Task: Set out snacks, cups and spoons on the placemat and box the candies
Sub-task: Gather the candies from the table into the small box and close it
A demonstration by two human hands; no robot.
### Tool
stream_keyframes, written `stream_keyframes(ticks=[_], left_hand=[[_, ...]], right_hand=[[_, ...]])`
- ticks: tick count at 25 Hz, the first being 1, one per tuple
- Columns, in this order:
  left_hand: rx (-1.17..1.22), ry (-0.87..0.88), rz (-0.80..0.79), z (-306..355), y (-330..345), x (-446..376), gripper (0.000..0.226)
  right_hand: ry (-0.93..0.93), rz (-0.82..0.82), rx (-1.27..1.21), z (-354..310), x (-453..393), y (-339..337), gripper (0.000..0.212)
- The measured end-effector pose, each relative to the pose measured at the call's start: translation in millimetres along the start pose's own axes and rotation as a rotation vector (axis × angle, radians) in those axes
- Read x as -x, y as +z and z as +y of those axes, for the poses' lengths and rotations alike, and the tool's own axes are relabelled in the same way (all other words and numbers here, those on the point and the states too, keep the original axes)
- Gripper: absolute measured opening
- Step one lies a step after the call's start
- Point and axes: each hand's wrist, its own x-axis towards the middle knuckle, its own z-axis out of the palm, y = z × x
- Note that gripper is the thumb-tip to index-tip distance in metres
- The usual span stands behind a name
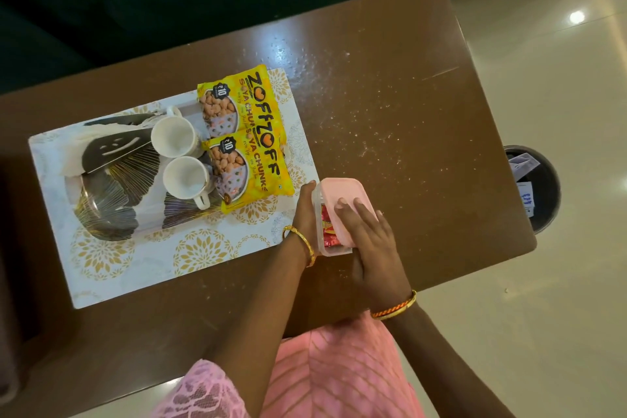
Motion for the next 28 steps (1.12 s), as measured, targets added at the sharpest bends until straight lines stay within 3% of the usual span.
stream_keyframes(ticks=[6,12,22,28], left_hand=[[-0.028,0.053,-0.045,-0.9,-3.8,-1.1,0.07],[-0.068,0.104,0.017,0.0,-2.0,-1.7,0.063],[-0.144,0.1,0.08,-4.5,4.7,5.2,0.06],[-0.205,0.104,0.043,-9.8,0.1,13.6,0.078]], right_hand=[[-0.043,-0.063,0.023,-3.6,13.2,11.3,0.073],[-0.042,-0.118,-0.094,-3.8,24.0,13.9,0.073],[-0.012,-0.042,0.09,-4.5,36.8,32.8,0.091],[0.009,-0.077,0.063,-10.2,43.7,32.6,0.099]])
